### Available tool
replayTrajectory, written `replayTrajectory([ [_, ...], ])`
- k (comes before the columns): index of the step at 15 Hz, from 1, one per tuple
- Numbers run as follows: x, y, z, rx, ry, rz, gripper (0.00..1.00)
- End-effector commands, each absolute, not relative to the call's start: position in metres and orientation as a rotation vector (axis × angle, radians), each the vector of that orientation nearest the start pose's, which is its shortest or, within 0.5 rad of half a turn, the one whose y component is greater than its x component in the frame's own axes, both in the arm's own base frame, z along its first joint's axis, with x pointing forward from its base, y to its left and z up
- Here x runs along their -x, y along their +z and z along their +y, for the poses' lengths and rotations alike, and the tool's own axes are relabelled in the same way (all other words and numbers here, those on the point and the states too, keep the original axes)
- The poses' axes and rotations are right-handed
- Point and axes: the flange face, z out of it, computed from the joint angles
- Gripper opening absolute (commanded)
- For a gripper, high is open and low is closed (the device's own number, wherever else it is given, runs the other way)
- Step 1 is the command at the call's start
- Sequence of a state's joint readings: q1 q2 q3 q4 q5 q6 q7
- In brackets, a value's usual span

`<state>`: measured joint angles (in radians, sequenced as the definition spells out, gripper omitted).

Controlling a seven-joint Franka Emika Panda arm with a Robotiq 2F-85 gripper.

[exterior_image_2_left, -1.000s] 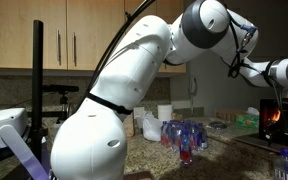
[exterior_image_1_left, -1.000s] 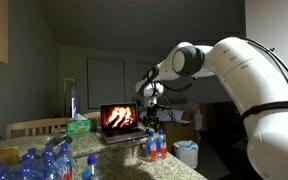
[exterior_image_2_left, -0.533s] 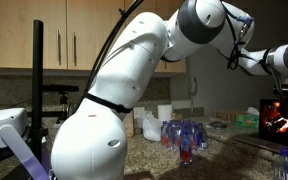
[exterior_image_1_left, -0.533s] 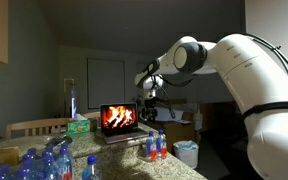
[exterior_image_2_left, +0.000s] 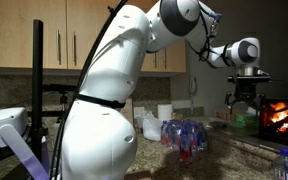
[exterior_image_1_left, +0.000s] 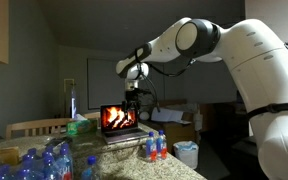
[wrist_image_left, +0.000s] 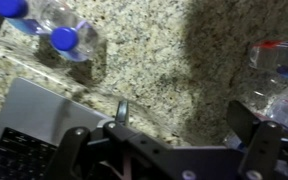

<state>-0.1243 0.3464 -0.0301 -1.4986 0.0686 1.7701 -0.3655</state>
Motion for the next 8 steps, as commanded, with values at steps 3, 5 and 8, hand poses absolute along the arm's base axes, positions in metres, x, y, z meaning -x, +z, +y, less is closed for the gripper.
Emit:
replayTrajectory([
  [3, -0.633, 0.436, 0.070, 3.062, 0.109, -0.320, 1.00],
  [5, -0.622, 0.415, 0.133, 3.050, 0.089, -0.312, 1.00],
  [8, -0.606, 0.390, 0.206, 3.051, 0.074, -0.300, 1.00],
])
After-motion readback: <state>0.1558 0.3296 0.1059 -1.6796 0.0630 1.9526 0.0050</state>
